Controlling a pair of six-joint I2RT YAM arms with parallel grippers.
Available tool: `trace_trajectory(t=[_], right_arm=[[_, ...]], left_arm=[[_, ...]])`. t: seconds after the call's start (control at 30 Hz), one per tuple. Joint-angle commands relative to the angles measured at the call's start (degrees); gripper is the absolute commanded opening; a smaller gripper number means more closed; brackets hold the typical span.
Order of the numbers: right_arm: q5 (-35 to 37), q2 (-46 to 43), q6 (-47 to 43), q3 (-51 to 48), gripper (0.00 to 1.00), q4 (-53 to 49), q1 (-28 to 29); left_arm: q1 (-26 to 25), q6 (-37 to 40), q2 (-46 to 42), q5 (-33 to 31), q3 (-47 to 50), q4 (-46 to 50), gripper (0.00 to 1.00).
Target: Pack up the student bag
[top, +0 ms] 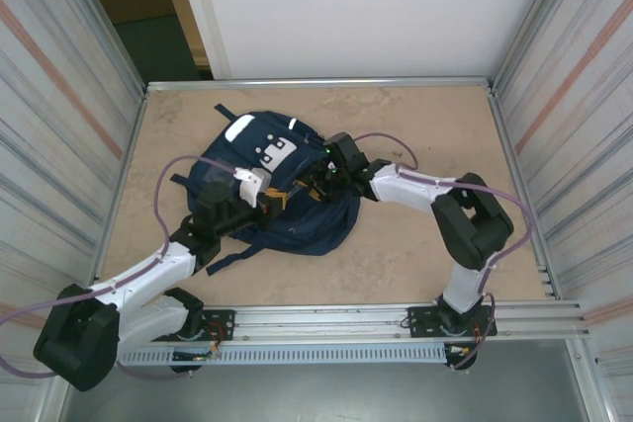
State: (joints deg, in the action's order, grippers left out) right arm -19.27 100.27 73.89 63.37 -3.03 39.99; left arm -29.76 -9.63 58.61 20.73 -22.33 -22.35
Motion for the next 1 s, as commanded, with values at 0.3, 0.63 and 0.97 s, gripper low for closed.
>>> trace_trajectory(t=[0.3, 0.63, 0.97], right_arm=[[21.12, -29.0, -15.29, -13.94, 0.65, -35.82, -7.64], [32.01, -45.07, -0.05, -27.79, 0.99, -60.35, -24.65], [41.19, -44.96, 12.46, -30.89, 0.99, -62.89, -28.33]], left_arm=[[-3.02, 8.33, 10.46, -3.22, -2.33, -2.71, 0.04], [-4.84, 6.01, 14.16, -0.31, -3.45, -5.51, 0.04], [-4.95, 6.02, 12.3, 5.74, -5.42, -3.68, 0.04]])
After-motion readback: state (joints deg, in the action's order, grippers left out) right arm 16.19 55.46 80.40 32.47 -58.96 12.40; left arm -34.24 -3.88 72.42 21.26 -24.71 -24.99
